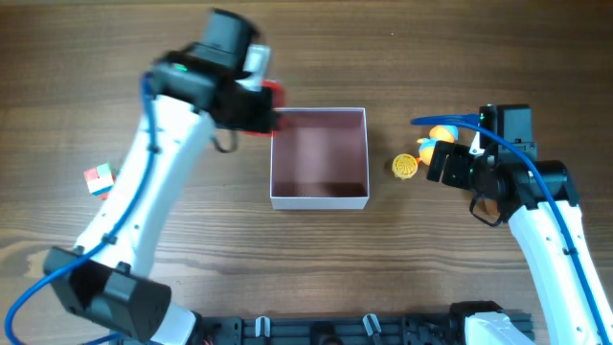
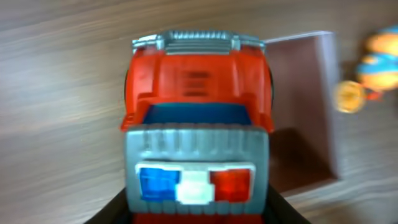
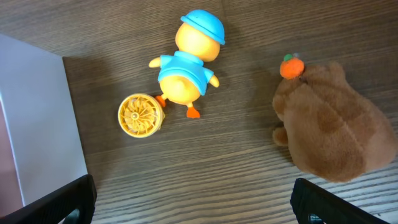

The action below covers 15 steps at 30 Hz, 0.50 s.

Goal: Pack container
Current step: 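Lift the red truck and carry it over the white box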

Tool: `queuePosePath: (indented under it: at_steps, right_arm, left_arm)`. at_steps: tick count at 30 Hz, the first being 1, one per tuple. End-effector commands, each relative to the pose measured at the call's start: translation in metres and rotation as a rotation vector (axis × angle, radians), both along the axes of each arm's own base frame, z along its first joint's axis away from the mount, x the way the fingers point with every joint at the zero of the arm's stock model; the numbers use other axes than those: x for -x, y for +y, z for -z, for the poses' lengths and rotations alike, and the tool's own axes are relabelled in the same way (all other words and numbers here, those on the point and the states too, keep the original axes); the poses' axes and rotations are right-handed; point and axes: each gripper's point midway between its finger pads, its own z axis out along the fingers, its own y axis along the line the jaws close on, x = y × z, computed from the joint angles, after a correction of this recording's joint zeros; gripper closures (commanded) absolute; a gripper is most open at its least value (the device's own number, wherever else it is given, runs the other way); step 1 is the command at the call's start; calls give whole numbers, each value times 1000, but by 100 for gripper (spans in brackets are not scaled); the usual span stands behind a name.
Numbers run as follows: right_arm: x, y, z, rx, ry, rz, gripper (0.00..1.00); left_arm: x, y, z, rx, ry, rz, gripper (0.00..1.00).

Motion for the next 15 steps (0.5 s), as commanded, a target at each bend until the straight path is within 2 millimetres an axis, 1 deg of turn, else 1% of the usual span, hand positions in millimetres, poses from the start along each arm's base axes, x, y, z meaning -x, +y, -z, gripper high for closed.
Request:
queuePosePath:
  at_steps: [1,3,4,6,8,10,12,14,15]
  right_arm:
    - [-4,-3,-6,10,-16,25,0]
    - [-4,-3,-6,10,-12,25,0]
    - [-4,-3,-6,10,-12,25,0]
    - [-4,-3,-6,10,-12,24,0]
    - [-4,-3,-6,10,-12,25,0]
    - [-3,-3,-6,10,-11,24,0]
    - [-3,-3,-6,10,-9,25,0]
    - [-3,-3,-6,10,-9,25,0]
    - [-3,-3,-6,10,-9,25,0]
  left_arm:
    - [7,-52,8,-7,-26,37,96]
    - [13,-69,27,-34,12,34,96]
    - [14,-74,37,-46,33,43,96]
    - [13,-78,62,-82,84,53,96]
    - [12,-78,83,-112,126,51,96]
    - [6,-72,106,-149,169,34,96]
    - [-1,-60,126,-181,210,3,96]
    - [-7,-48,135,-206,222,-27,96]
    - [-10,-42,137,-217,222,-42,96]
